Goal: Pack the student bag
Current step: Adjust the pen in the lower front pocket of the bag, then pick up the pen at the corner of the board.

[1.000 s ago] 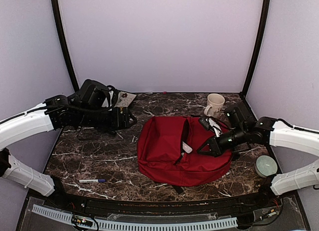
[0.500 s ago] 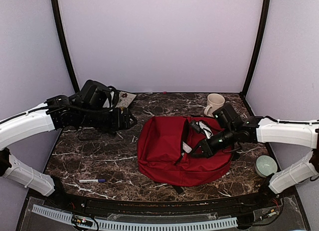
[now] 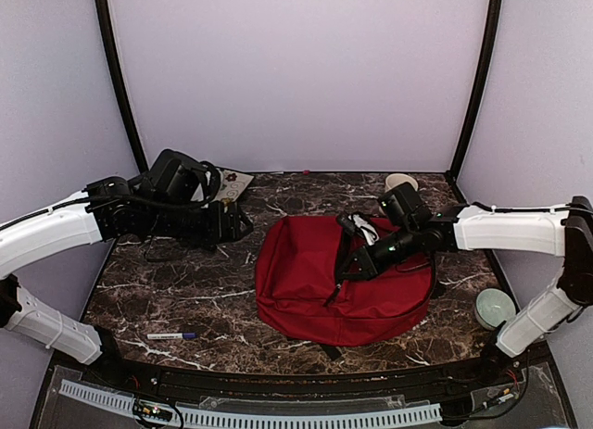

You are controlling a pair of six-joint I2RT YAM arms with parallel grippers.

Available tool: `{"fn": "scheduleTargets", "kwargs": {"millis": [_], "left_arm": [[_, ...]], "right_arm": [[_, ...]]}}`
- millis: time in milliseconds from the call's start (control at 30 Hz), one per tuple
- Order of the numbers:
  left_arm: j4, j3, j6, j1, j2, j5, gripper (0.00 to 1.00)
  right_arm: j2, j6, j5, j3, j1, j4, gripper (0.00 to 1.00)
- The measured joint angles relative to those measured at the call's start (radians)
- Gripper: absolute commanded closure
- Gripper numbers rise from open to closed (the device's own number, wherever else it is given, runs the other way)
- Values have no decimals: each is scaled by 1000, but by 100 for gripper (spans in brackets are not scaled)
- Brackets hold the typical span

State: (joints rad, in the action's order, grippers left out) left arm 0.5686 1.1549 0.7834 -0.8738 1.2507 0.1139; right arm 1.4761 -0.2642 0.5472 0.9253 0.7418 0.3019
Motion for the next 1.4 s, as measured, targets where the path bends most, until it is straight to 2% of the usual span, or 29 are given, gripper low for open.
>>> {"fn": "scheduleTargets", "kwargs": {"millis": [400, 567, 700, 800, 900, 1033, 1067, 1167, 1300, 1400], "left_arm": [[68, 0, 31, 0, 0, 42, 16], [176, 0, 102, 0, 0, 106, 15], [348, 0, 238, 0, -1, 158, 12], [484, -26, 378, 0, -17, 163, 2], [558, -103, 474, 0, -74, 151, 1], [588, -208, 567, 0, -198, 153, 1], [583, -260, 595, 0, -269, 153, 1], [581, -305, 640, 11, -320, 138, 2], [605, -356, 754, 32, -311, 95, 4], [610, -389, 866, 34, -283, 52, 10]], "right_arm": [[-130, 74, -30, -36, 0, 187, 88], [-178, 72, -51, -40, 0, 228, 86], [-226, 55, -84, -40, 0, 230, 80], [-248, 39, -117, -43, 0, 229, 78], [-259, 22, -145, -51, 0, 221, 78], [-259, 4, -167, -59, 0, 209, 78], [-259, 0, -170, -60, 0, 207, 78], [-258, -8, -183, -60, 0, 195, 78], [-248, -12, -193, -60, 0, 188, 78], [-238, -19, -204, -60, 0, 188, 78]]}}
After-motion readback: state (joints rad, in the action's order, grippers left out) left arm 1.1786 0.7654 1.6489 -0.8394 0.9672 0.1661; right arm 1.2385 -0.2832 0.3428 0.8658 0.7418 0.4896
